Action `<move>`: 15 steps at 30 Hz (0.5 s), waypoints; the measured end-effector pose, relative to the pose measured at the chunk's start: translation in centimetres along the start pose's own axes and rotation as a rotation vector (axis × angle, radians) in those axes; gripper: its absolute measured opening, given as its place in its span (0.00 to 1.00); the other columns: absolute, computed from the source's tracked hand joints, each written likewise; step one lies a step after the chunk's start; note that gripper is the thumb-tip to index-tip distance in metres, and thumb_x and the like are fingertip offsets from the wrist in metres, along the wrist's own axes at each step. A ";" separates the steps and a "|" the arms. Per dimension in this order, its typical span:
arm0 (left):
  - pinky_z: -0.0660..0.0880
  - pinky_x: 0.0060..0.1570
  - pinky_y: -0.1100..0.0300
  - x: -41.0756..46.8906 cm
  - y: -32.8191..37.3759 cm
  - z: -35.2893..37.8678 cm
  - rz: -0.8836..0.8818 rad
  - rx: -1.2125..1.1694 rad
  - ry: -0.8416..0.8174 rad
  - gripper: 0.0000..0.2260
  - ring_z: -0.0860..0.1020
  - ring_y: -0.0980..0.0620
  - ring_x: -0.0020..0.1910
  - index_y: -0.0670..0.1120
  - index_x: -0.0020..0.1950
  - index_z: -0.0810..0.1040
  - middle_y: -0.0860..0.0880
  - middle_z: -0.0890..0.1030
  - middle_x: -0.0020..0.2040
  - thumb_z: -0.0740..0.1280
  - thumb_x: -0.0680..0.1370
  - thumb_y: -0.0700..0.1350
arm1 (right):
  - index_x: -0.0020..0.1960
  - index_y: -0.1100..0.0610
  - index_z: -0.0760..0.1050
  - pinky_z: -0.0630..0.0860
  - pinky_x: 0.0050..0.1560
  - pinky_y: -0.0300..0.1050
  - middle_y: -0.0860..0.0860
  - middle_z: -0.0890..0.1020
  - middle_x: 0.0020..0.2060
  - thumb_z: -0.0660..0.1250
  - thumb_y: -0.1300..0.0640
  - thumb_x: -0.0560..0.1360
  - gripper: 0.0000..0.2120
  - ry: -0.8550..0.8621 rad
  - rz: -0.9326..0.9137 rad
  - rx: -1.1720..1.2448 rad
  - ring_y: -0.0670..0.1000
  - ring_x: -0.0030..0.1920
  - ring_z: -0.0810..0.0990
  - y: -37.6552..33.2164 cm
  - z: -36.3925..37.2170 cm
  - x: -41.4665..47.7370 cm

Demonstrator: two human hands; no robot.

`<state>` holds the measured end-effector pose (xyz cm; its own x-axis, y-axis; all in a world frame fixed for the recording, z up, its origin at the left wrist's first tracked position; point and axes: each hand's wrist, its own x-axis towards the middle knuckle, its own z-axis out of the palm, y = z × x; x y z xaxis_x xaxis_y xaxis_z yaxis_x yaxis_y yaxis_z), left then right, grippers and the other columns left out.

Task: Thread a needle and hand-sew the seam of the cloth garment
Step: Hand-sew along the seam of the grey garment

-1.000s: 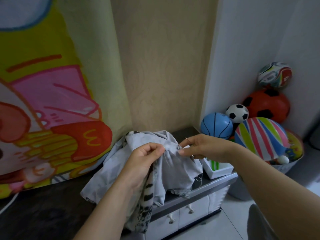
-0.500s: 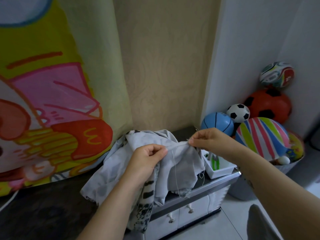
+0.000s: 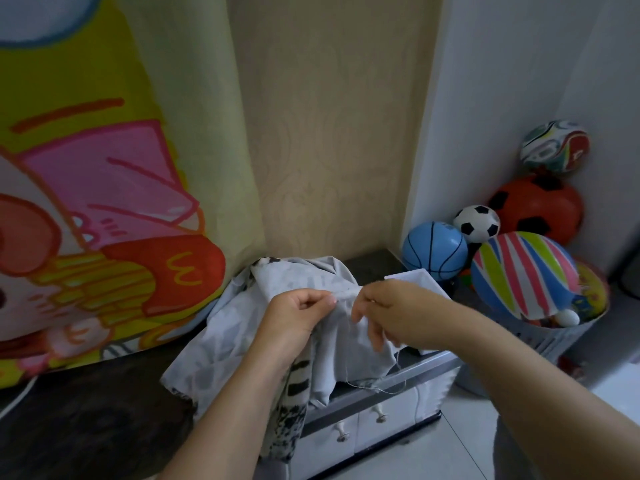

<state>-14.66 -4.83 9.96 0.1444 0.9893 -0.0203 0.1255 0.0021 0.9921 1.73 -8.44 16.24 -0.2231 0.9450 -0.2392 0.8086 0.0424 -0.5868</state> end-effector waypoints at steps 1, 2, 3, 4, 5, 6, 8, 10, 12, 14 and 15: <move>0.74 0.42 0.74 0.0 0.0 0.0 0.001 0.006 0.004 0.03 0.80 0.65 0.39 0.50 0.41 0.83 0.57 0.84 0.39 0.71 0.75 0.44 | 0.44 0.50 0.74 0.68 0.35 0.30 0.42 0.76 0.29 0.55 0.62 0.80 0.13 0.004 -0.003 -0.034 0.37 0.28 0.74 -0.1 0.4 -0.1; 0.73 0.42 0.74 -0.1 0.0 0.1 0.002 0.013 0.005 0.04 0.80 0.66 0.39 0.50 0.41 0.83 0.58 0.84 0.39 0.71 0.75 0.44 | 0.46 0.51 0.74 0.69 0.36 0.29 0.42 0.75 0.32 0.55 0.62 0.80 0.12 0.019 -0.018 -0.079 0.38 0.31 0.73 0.0 0.7 0.0; 0.73 0.41 0.74 -0.1 0.0 0.1 0.003 0.020 0.006 0.04 0.80 0.66 0.39 0.51 0.41 0.83 0.58 0.84 0.39 0.71 0.75 0.44 | 0.48 0.52 0.75 0.70 0.37 0.29 0.43 0.76 0.34 0.55 0.61 0.81 0.11 0.039 -0.021 -0.074 0.39 0.32 0.72 0.0 0.9 -0.1; 0.73 0.41 0.75 -0.1 0.0 0.1 0.004 0.023 0.007 0.04 0.80 0.66 0.39 0.51 0.41 0.83 0.58 0.84 0.38 0.71 0.75 0.44 | 0.49 0.54 0.77 0.72 0.38 0.31 0.46 0.78 0.36 0.55 0.60 0.81 0.12 0.047 -0.020 -0.043 0.41 0.33 0.74 -0.1 0.9 -0.2; 0.73 0.41 0.75 -0.2 0.1 0.1 0.004 0.023 0.008 0.04 0.80 0.66 0.39 0.51 0.41 0.83 0.58 0.84 0.38 0.71 0.75 0.44 | 0.51 0.56 0.78 0.72 0.39 0.32 0.48 0.79 0.38 0.55 0.59 0.81 0.12 0.047 -0.018 -0.030 0.43 0.34 0.75 -0.1 0.9 -0.3; 0.72 0.40 0.75 -0.2 0.1 0.1 0.004 0.021 0.007 0.04 0.79 0.66 0.38 0.51 0.41 0.83 0.58 0.84 0.38 0.71 0.75 0.44 | 0.53 0.56 0.78 0.71 0.39 0.30 0.48 0.78 0.40 0.56 0.60 0.81 0.11 0.026 -0.021 -0.073 0.44 0.36 0.74 -0.2 0.9 -0.3; 0.72 0.40 0.76 -0.2 0.2 0.2 0.002 0.018 0.006 0.04 0.80 0.67 0.39 0.51 0.41 0.83 0.58 0.84 0.39 0.71 0.75 0.44 | 0.55 0.54 0.78 0.66 0.39 0.26 0.45 0.75 0.41 0.59 0.62 0.80 0.10 -0.001 -0.023 -0.150 0.43 0.38 0.71 -0.2 0.8 -0.1; 0.73 0.41 0.76 -0.2 0.2 0.2 0.002 0.009 0.008 0.03 0.80 0.67 0.39 0.50 0.42 0.83 0.57 0.84 0.40 0.71 0.75 0.43 | 0.56 0.54 0.78 0.68 0.40 0.28 0.45 0.76 0.43 0.59 0.62 0.80 0.10 0.004 -0.010 -0.143 0.44 0.40 0.74 -0.3 0.9 -0.1; 0.73 0.41 0.76 -0.2 0.3 0.2 0.003 0.014 0.009 0.03 0.79 0.67 0.38 0.50 0.42 0.83 0.57 0.84 0.40 0.71 0.75 0.43 | 0.53 0.58 0.78 0.73 0.41 0.34 0.51 0.81 0.44 0.57 0.60 0.80 0.11 0.026 -0.006 -0.087 0.46 0.39 0.77 -0.4 0.9 -0.1; 0.72 0.40 0.76 -0.3 0.4 0.3 0.005 0.021 0.009 0.03 0.79 0.68 0.37 0.49 0.43 0.83 0.57 0.84 0.40 0.71 0.75 0.43 | 0.52 0.60 0.78 0.76 0.40 0.38 0.55 0.83 0.43 0.55 0.59 0.81 0.13 0.049 -0.003 -0.033 0.47 0.36 0.78 -0.6 0.8 -0.3; 0.73 0.40 0.76 -0.3 0.4 0.3 0.006 0.022 0.011 0.03 0.79 0.67 0.37 0.49 0.43 0.83 0.57 0.84 0.40 0.71 0.76 0.43 | 0.53 0.60 0.77 0.77 0.43 0.40 0.54 0.83 0.44 0.55 0.59 0.81 0.12 0.033 -0.002 -0.050 0.47 0.38 0.79 -0.7 0.7 -0.4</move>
<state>-14.38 -5.17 10.38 0.1345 0.9908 -0.0133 0.1463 -0.0066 0.9892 0.89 -9.07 16.16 -0.2069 0.9551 -0.2122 0.8346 0.0592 -0.5477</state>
